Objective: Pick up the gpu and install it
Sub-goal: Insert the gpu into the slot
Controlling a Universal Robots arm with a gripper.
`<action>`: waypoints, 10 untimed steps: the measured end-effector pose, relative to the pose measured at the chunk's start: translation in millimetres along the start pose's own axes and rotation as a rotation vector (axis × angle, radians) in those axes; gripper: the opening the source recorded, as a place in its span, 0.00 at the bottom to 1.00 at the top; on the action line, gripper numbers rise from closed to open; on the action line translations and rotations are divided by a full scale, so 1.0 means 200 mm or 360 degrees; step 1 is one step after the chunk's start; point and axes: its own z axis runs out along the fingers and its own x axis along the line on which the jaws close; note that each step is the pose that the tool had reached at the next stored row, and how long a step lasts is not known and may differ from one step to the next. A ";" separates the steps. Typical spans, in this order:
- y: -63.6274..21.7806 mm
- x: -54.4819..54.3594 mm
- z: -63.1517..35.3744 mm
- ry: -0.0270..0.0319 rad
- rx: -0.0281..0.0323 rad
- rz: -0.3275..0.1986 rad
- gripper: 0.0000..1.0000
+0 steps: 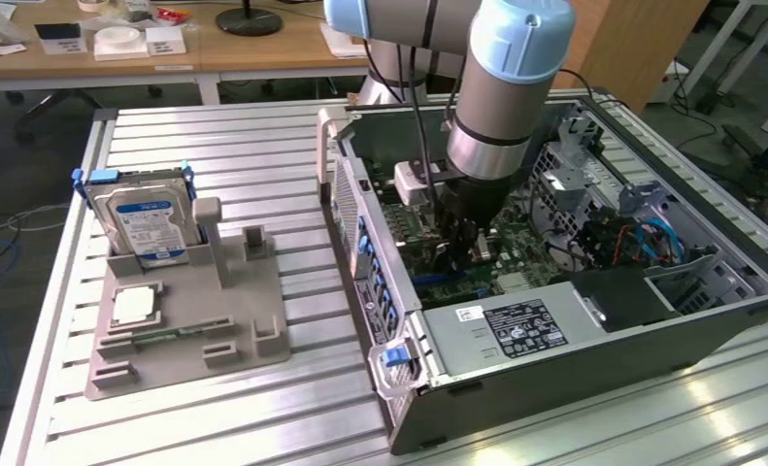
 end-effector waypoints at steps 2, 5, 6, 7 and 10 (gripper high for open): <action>0.000 0.00 0.000 -0.00002 0.00004 0.0000 0.28; 0.000 0.00 0.001 -0.00006 0.00010 0.0000 0.28; 0.002 0.00 0.001 -0.00003 0.00010 0.0000 0.28; 0.006 0.00 0.001 -0.00002 0.00010 0.0000 0.28; 0.015 -0.01 0.002 0.00001 0.00016 0.0000 0.28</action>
